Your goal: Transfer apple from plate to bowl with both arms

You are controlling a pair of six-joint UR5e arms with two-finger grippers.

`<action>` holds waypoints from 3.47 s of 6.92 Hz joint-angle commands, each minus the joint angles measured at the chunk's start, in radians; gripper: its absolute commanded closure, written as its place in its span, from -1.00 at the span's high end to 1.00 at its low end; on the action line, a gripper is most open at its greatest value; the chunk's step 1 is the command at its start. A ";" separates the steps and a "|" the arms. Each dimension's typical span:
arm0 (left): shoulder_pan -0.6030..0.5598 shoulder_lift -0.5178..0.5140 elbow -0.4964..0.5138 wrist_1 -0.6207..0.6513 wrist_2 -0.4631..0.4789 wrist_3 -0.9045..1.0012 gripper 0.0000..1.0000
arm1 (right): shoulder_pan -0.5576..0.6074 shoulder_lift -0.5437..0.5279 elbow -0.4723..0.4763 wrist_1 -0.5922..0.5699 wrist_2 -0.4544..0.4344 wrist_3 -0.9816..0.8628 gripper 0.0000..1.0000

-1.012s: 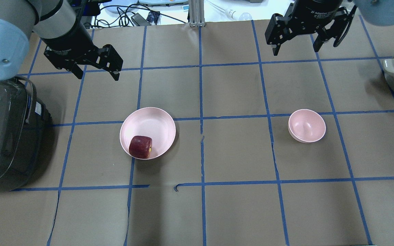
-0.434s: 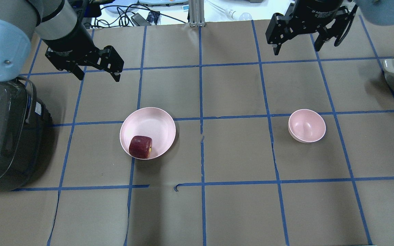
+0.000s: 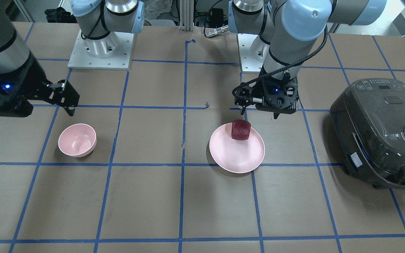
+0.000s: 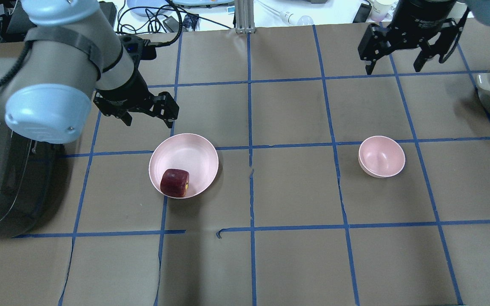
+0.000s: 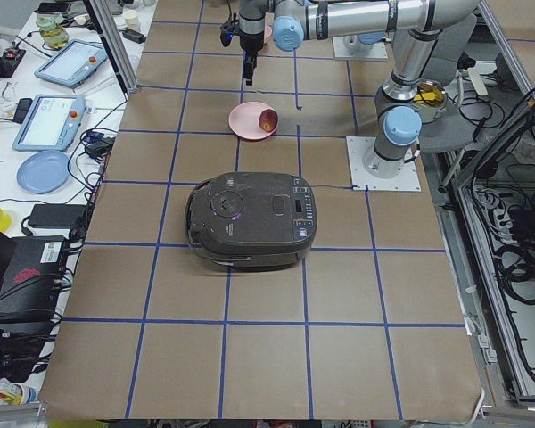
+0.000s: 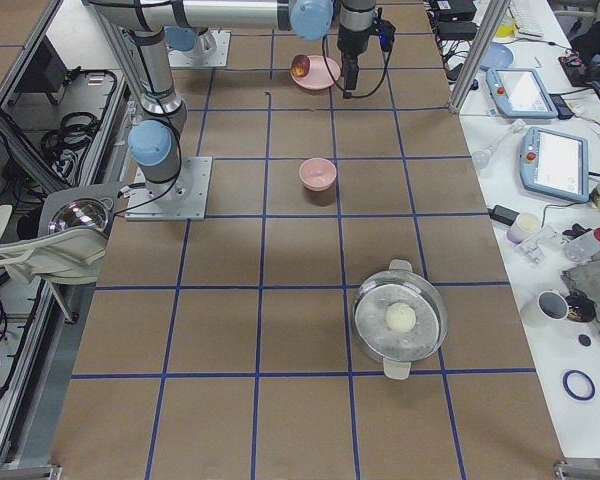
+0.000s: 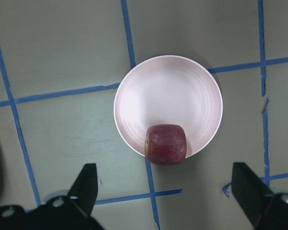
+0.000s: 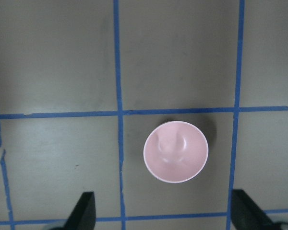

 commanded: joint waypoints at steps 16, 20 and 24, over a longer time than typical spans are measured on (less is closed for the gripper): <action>-0.015 -0.044 0.022 0.045 -0.011 -0.056 -0.91 | 0.203 0.176 0.443 -0.594 0.153 0.394 -1.00; -0.029 -0.064 0.010 0.049 -0.126 -0.167 -1.00 | 0.204 0.139 0.391 -0.586 0.040 0.400 1.00; -0.079 -0.104 0.012 0.105 -0.250 -0.348 -1.00 | 0.199 -0.036 0.041 -0.028 -0.016 0.381 1.00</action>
